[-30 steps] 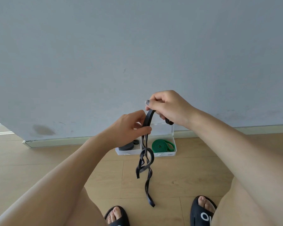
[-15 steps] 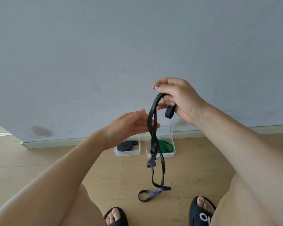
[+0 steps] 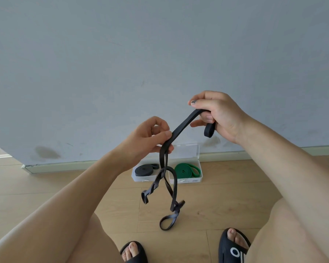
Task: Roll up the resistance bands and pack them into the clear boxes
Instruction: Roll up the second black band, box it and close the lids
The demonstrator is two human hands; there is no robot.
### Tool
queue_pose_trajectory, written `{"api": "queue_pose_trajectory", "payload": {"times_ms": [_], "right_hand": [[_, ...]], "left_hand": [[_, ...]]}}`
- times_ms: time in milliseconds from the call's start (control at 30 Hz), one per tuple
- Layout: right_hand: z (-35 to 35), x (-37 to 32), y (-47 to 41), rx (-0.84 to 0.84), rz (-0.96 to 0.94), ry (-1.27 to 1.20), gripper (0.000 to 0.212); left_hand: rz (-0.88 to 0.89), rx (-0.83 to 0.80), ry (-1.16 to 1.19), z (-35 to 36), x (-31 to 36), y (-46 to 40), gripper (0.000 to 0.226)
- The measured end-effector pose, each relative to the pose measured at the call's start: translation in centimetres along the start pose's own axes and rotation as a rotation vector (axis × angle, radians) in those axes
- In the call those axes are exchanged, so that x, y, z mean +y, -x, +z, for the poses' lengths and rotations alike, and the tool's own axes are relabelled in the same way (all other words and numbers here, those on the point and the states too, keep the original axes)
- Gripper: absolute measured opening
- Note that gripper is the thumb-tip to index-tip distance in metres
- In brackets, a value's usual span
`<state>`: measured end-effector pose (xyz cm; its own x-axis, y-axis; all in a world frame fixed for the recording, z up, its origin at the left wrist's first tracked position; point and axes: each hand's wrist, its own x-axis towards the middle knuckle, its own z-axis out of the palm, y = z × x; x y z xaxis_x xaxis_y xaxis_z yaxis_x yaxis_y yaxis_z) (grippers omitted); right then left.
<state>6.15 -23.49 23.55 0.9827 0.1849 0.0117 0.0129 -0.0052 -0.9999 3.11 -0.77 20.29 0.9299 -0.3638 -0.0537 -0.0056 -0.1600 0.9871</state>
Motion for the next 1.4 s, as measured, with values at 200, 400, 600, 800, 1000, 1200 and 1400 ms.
{"api": "queue_pose_trajectory", "payload": {"times_ms": [200,400,600,800,1000,1200,1400], "right_hand": [[-1.8,1.5,0.3,-0.211,0.198,0.820,0.014],[0.4,2.3,-0.4,-0.249,0.138,0.866,0.034],[4.6,2.0,1.0,-0.397,0.123,0.626,0.046],[4.5,1.7,0.8,-0.312,0.087,0.517,0.033],[4.0,0.5,0.8,-0.207,0.042,0.193,0.013],[2.9,-0.2,0.6,-0.139,0.009,0.132,0.013],[1.5,-0.5,0.9,-0.146,-0.019,0.250,0.024]], "left_hand": [[0.017,0.033,-0.295,-0.4,-0.2,0.3,0.017],[0.025,0.043,-0.350,0.6,-0.1,0.2,0.020],[0.017,0.061,-0.329,1.0,-0.5,0.0,0.015],[0.011,0.101,-0.220,0.5,-0.4,0.0,0.017],[-0.067,-0.128,-0.022,0.2,0.2,0.9,0.041],[-0.018,-0.107,-0.070,0.2,0.2,1.2,0.024],[-0.031,-0.106,-0.018,-0.3,0.5,1.1,0.028]]}}
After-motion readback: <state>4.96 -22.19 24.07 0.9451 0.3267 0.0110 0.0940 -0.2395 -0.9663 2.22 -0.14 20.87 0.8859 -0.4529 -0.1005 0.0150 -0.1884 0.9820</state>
